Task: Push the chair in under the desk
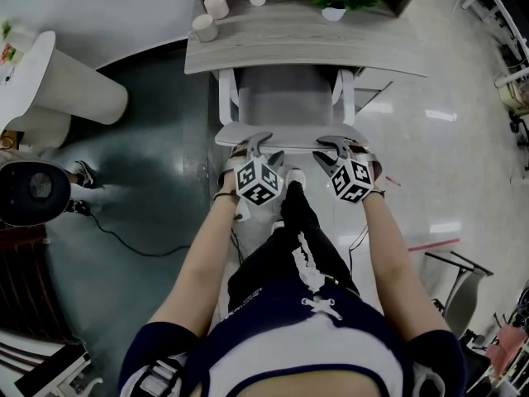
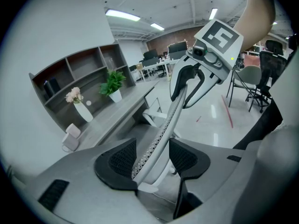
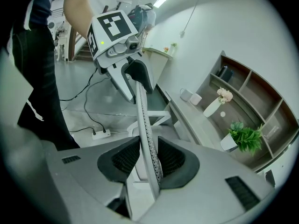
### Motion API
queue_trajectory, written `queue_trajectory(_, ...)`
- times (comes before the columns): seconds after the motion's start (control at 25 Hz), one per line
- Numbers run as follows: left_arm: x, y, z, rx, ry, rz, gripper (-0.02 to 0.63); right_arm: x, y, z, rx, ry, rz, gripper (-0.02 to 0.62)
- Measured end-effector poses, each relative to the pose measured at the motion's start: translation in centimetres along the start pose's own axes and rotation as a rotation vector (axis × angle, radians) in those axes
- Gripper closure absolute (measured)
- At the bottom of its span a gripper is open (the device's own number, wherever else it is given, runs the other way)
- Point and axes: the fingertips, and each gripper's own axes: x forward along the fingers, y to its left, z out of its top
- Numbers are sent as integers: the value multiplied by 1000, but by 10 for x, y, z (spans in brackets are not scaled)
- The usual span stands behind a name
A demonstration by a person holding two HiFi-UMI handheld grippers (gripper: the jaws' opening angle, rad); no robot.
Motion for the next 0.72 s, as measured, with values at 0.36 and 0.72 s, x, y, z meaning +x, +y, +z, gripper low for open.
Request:
queue_trajectory(0.36,6,6,4,-9,-5,-7,380,4,-9,-3,3,4,10,491)
queue_trajectory(0.72,14,18,8,-11,-3,-2,380,9,-23,-5,4,5,14,491)
